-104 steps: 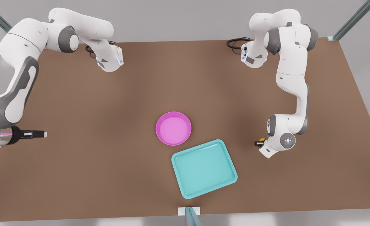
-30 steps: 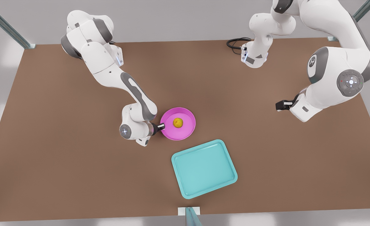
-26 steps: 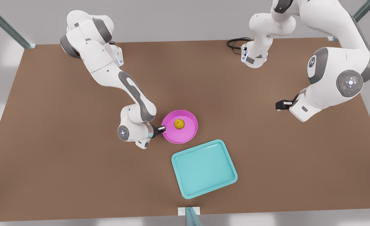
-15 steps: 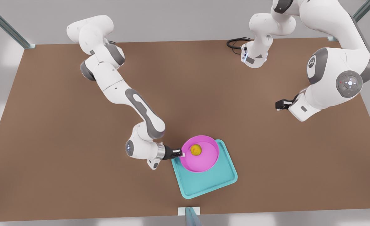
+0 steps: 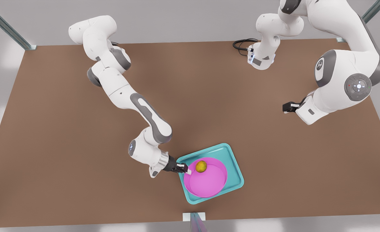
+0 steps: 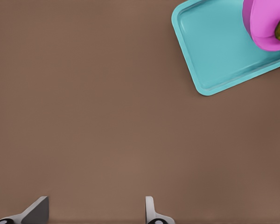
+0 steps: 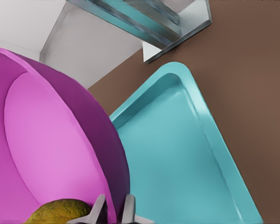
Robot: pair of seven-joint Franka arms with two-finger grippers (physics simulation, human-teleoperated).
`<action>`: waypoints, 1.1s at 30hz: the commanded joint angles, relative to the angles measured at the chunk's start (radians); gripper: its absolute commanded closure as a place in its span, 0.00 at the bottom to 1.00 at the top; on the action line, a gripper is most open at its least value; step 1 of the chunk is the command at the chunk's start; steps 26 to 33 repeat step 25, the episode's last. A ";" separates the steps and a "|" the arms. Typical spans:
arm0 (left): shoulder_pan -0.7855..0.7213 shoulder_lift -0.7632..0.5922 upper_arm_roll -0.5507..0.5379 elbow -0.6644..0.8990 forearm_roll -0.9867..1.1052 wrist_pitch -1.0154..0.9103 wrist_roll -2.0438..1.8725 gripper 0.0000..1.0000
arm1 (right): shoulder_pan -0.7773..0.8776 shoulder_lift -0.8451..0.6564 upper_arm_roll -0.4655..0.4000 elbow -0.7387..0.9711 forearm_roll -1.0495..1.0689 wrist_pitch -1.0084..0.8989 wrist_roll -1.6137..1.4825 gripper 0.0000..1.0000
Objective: Place the orange on the plate with the left arm and the plate on the tray with the right arm
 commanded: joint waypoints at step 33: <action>0.003 0.005 0.002 0.004 -0.001 -0.055 0.018 0.00 | -0.088 -1.090 -0.365 -0.674 -0.753 -1.112 0.095 0.00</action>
